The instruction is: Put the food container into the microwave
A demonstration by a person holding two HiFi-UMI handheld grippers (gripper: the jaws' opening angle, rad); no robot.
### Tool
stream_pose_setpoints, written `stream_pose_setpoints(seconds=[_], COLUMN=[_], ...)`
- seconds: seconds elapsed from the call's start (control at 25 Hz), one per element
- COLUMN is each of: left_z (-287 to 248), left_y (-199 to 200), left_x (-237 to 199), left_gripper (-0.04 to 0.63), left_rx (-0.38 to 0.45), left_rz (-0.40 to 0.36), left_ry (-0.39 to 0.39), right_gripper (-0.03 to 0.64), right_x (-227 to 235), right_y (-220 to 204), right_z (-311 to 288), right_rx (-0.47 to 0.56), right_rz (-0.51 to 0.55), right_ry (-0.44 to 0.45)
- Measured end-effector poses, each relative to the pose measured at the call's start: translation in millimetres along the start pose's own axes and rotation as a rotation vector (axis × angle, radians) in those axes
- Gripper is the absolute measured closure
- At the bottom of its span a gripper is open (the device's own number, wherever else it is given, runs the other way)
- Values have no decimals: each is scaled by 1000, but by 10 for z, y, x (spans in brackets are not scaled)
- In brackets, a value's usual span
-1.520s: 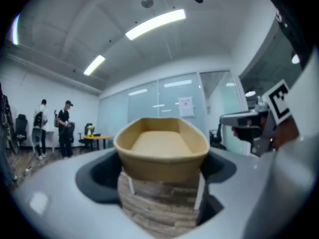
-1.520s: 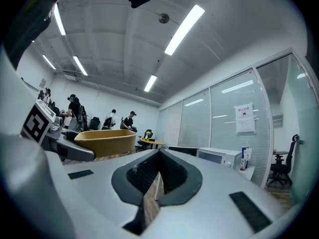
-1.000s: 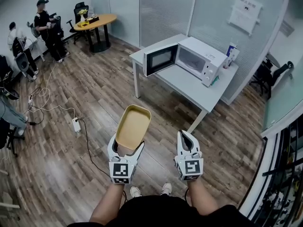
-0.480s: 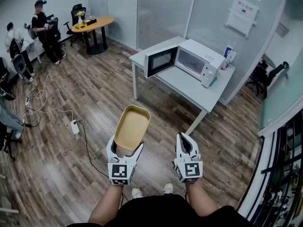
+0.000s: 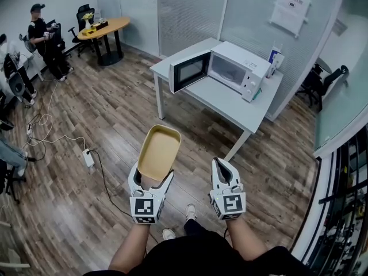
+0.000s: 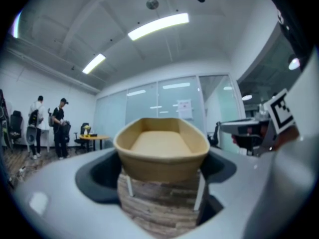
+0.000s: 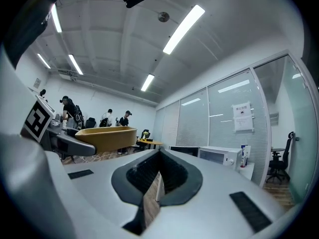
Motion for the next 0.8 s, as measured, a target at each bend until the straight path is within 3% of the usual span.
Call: stream_pose_setpoints(seconds=[0.8], left_z=[-1731], left_y=[158], left_x=[338], left_gripper=[106], left_rx=[-19], left_rz=[-56], left_ry=[-13], right_gripper=[618], right_x=[1365], right_y=[-304], right_z=[-1127], right_rx=[16], right_rz=[-42], right_ry=[31])
Point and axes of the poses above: the fingertips, and each gripper's own axes: z backward along the fingers, x to its right, y out of its top, the point moved 10 cm from there along z, backward along the fingers, and after that the axes turned 9 degrees about y, right-handed, at the moved point
